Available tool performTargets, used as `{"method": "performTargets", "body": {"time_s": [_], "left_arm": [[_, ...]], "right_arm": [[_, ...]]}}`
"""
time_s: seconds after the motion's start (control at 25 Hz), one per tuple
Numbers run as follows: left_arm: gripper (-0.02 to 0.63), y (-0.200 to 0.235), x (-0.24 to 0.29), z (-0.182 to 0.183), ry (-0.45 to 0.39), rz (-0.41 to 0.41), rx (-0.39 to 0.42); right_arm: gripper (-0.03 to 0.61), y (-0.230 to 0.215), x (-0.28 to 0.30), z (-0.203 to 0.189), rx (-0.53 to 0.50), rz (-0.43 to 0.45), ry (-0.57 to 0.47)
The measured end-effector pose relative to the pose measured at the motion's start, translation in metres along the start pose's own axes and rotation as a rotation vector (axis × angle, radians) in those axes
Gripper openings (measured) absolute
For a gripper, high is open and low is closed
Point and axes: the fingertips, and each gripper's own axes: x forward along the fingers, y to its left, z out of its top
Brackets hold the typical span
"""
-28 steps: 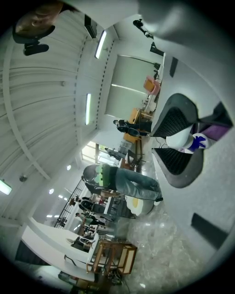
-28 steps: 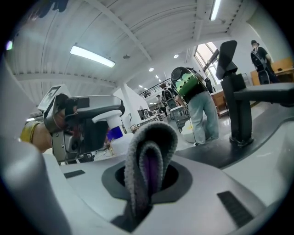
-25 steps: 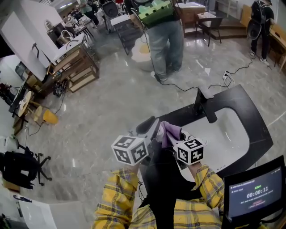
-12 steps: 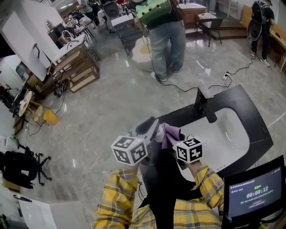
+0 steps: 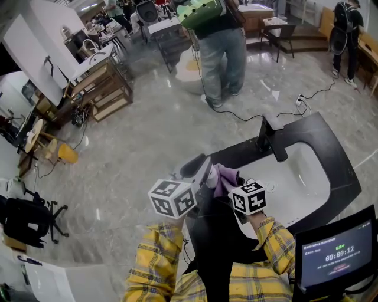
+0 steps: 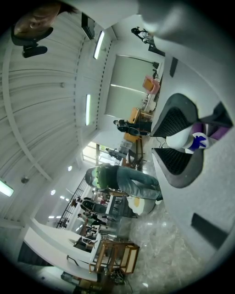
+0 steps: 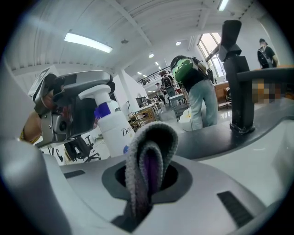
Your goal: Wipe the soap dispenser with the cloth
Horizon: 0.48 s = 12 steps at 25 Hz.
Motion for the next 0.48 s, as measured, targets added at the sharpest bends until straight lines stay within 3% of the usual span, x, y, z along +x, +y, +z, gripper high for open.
{"method": "performTargets", "body": {"time_s": [0.48], "left_arm": [[0.075, 0.0, -0.005, -0.002, 0.018, 0.001, -0.009]], "right_arm": [[0.041, -0.005, 0.005, -0.013, -0.074, -0.045, 0.066]]}}
